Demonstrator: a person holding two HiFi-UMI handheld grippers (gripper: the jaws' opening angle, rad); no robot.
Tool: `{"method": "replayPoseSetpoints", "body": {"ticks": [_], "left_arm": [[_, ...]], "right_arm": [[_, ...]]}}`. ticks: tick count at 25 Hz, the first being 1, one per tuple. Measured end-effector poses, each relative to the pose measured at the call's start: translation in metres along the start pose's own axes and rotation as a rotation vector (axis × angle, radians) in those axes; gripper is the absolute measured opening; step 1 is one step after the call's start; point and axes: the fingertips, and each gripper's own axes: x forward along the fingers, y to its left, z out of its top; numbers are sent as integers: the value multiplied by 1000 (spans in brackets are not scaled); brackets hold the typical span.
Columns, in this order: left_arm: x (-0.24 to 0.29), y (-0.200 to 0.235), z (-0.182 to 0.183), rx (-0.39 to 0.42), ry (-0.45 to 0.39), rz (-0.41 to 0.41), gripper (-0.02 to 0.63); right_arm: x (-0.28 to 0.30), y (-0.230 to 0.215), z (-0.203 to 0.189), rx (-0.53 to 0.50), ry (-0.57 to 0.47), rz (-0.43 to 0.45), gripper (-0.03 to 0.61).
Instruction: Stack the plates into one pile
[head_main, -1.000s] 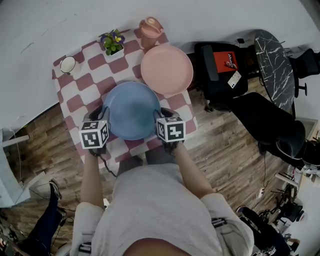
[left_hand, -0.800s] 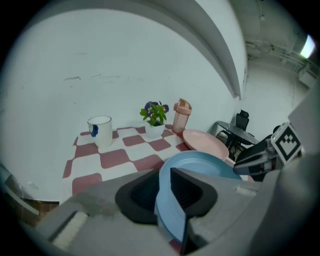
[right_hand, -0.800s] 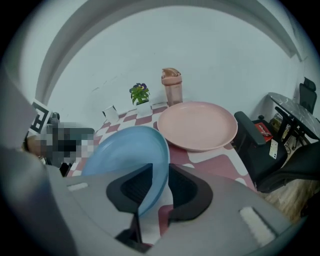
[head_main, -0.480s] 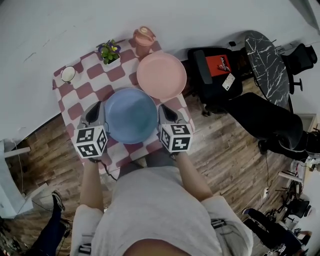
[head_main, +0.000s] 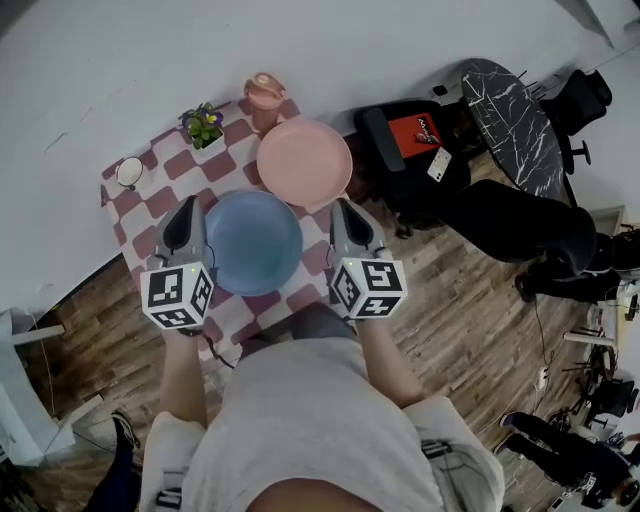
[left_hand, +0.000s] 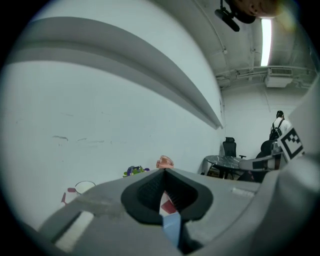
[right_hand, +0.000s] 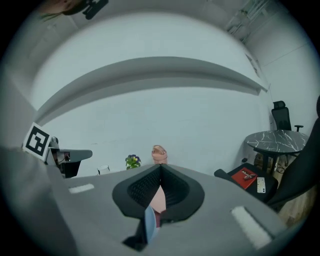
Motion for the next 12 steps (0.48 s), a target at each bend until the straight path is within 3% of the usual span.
{"method": "replayPoseSetpoints", "body": {"ticks": [12], "left_arm": [[-15,-43,64,62,-211,-93,6]], "right_arm": [[-59,-20,67,-79,-254,-97,0]]}}
